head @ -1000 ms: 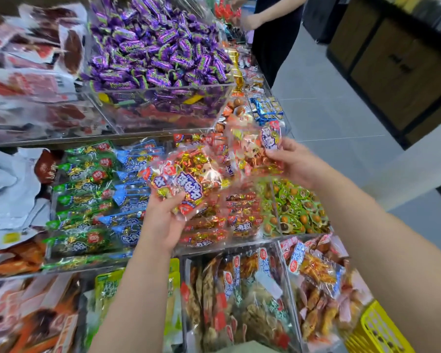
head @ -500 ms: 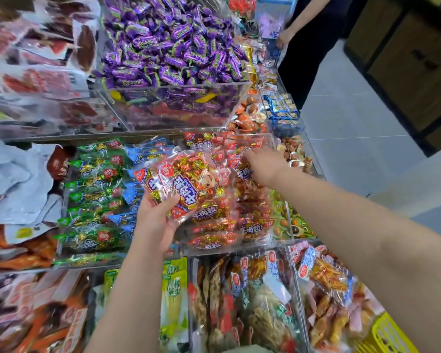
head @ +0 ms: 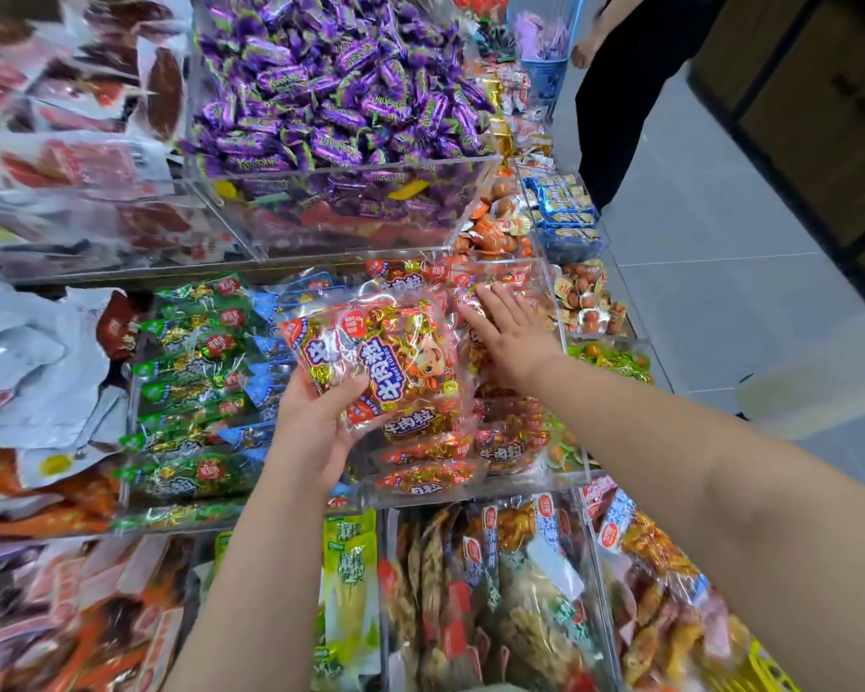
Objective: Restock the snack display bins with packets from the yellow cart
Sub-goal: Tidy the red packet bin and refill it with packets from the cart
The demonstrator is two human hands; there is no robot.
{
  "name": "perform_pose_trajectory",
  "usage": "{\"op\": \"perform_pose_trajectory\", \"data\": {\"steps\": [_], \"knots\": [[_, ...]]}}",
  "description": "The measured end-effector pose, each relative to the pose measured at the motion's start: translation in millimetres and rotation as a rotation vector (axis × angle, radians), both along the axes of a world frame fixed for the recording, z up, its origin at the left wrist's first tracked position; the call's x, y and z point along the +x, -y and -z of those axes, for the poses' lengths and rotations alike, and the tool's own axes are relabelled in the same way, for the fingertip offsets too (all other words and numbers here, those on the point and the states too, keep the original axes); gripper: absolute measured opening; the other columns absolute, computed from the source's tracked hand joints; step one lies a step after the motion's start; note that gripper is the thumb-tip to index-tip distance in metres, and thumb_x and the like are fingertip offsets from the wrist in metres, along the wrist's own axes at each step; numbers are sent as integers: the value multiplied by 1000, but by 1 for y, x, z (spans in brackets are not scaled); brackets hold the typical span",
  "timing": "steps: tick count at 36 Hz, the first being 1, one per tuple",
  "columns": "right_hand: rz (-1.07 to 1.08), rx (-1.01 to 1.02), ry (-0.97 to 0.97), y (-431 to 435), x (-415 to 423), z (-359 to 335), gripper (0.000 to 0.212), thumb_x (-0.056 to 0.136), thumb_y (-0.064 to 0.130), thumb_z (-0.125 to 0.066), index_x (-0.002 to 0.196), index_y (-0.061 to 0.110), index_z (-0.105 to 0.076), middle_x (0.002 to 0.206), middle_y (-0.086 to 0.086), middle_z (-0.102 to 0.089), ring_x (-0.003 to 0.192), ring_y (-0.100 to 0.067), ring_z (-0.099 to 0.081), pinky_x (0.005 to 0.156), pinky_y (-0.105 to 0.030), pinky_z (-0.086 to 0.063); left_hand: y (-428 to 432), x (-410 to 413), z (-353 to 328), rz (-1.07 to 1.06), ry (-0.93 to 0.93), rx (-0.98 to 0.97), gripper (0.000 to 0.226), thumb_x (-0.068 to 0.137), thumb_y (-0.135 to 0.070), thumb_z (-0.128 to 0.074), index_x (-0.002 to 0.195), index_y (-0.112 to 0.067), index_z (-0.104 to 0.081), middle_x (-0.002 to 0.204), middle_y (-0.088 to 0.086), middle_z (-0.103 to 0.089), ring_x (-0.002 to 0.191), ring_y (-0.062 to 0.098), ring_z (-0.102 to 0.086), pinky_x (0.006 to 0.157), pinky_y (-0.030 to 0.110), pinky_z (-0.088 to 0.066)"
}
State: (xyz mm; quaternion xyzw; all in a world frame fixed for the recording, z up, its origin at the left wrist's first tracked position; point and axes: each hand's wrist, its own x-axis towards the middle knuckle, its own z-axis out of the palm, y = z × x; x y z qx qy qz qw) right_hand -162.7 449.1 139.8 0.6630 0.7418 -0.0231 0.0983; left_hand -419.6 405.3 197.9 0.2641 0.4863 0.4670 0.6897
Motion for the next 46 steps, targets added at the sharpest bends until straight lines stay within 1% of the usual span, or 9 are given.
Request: {"op": "perform_pose_trajectory", "data": {"steps": [7, 11, 14, 19, 23, 30, 34, 38, 46], "knots": [[11, -74, -358, 16, 6, -32, 91, 82, 31, -70, 149, 36, -10, 156, 1, 21, 141, -23, 24, 113, -41, 7, 3, -2, -2, 102, -131, 27, 40, 83, 0, -68, 110, -26, -57, 99, -1, -75, 88, 20, -73, 60, 36, -58], [271, 309, -877, 35, -4, -69, 34, 92, 23, -57, 126, 22, -57, 140, -2, -44, 133, -18, -34, 113, -36, -24, 5, 5, -7, 174, -154, 27, 43, 81, 0, -70, 115, -21, -56, 100, 2, -74, 87, 22, -73, 59, 36, -58], [216, 169, -1083, 54, -21, -98, 30, 85, 38, -62, 114, 29, -62, 108, 17, -59, 102, -3, -56, 95, -31, -47, 8, 13, -10, 246, -164, 40, 43, 80, 1, -71, 112, -22, -56, 95, 0, -75, 83, 22, -73, 56, 36, -58], [213, -90, -1022, 67, -29, -114, 81, 66, 43, -80, 135, 39, -37, 109, 18, -48, 80, -3, -56, 68, -27, -53, 12, 22, -14, 296, -195, 78, 44, 77, 0, -75, 109, -24, -57, 95, 1, -75, 81, 22, -73, 54, 35, -57], [296, -287, -1059, 74, -16, -109, 105, 64, 38, -84, 142, 49, -13, 131, 2, -50, 111, -11, -52, 89, -29, -48, 19, 26, -11, 281, -243, 97, 44, 75, -10, -78, 108, -29, -57, 102, 3, -73, 85, 25, -73, 63, 47, -59], [493, -20, -1223, 85, 28, -90, 57, 73, 12, -77, 119, 35, -53, 102, 6, -62, 74, 2, -62, 56, -11, -46, 19, 21, -8, 27, -231, 15, 73, 85, -25, -70, 146, -32, -30, 116, 4, -58, 66, 15, -73, 54, 29, -58], [679, 276, -1119, 79, 49, -73, 44, 75, 15, -74, 110, 31, -52, 102, -2, -65, 88, -20, -63, 74, -36, -53, 18, 14, -7, 6, -235, -7, 83, 88, -26, -67, 153, -29, -15, 130, 13, -53, 63, 17, -73, 68, 39, -60], [673, 408, -941, 69, 38, -66, 42, 76, 15, -69, 111, 29, -49, 94, 2, -64, 72, -9, -57, 58, -21, -41, 20, 17, -10, 10, -250, 7, 78, 88, -26, -66, 151, -26, -21, 110, 6, -58, 61, 16, -72, 53, 30, -59], [534, 237, -851, 62, 0, -27, 71, 84, 16, -69, 142, 17, -29, 145, -9, -36, 131, -25, -39, 108, -34, -30, 23, 23, -12, 56, -273, 19, 74, 87, -24, -67, 148, -31, -26, 103, -1, -58, 64, 11, -72, 51, 28, -57]]}}
